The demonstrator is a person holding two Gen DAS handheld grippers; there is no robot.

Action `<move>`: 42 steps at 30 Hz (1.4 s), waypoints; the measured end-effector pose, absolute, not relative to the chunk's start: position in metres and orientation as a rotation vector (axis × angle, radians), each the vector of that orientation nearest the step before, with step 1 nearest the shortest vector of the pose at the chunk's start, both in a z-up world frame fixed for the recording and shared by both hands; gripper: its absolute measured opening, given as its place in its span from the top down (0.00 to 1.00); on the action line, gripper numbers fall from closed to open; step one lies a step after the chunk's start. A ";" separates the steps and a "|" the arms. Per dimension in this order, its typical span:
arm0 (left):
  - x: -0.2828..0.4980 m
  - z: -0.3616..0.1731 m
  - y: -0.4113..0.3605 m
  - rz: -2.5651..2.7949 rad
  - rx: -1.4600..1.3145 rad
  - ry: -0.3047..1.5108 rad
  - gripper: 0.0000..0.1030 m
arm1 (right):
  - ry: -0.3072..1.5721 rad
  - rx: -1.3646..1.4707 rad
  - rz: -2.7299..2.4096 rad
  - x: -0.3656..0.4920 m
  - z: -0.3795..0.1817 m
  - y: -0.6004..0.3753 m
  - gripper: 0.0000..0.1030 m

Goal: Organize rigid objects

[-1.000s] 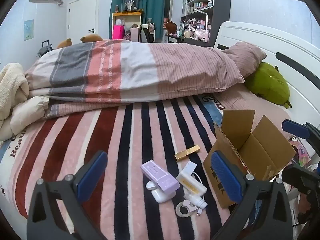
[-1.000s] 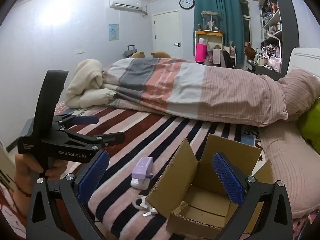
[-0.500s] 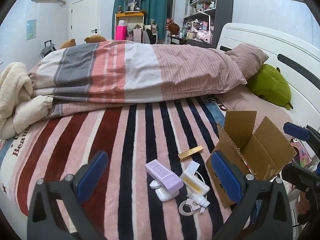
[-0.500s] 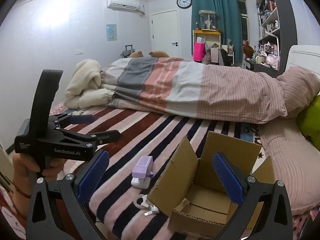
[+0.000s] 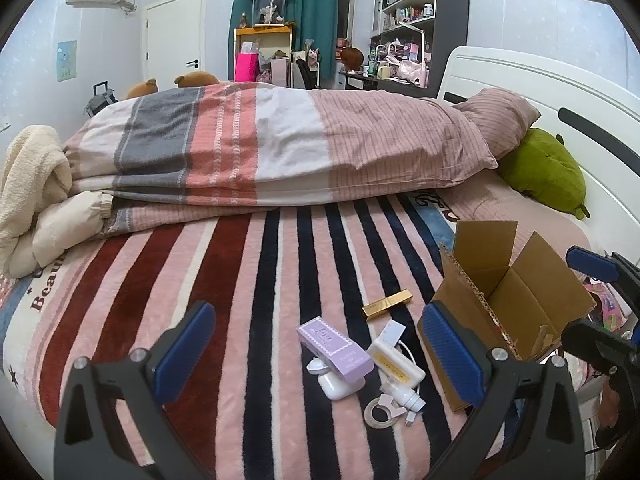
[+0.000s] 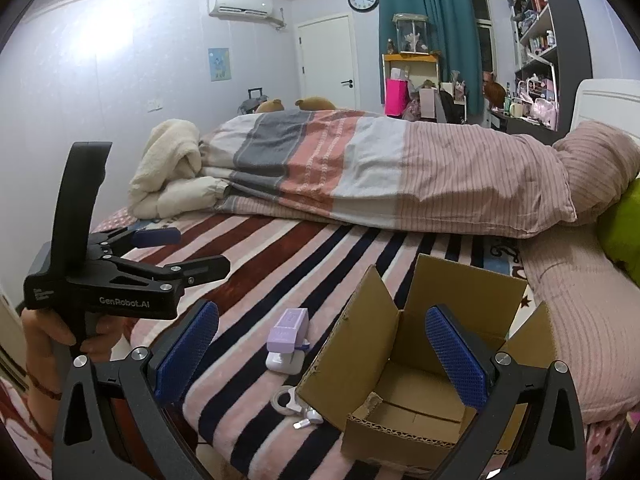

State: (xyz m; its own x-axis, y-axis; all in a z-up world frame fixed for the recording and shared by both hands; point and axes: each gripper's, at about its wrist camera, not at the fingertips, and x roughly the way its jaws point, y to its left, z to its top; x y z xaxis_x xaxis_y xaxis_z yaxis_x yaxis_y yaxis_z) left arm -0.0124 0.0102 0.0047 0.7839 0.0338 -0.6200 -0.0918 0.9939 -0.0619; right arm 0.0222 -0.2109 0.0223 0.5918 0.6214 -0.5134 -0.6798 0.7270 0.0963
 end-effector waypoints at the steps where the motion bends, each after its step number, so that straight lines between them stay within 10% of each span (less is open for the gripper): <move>1: -0.013 0.004 0.011 0.069 -0.091 0.666 0.00 | 0.548 -0.116 0.754 0.021 0.023 -0.210 0.00; 42: -0.015 0.008 0.007 0.057 -0.096 0.665 0.00 | 0.613 -0.123 0.768 0.020 0.018 -0.207 0.01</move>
State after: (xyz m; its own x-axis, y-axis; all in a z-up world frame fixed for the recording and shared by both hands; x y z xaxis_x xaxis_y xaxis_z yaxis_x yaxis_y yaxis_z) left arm -0.0152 0.0066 0.0075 0.7858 0.0222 -0.6181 -0.0834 0.9940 -0.0703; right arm 0.0201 -0.2072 0.0178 0.5554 0.6136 -0.5613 -0.6829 0.7217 0.1133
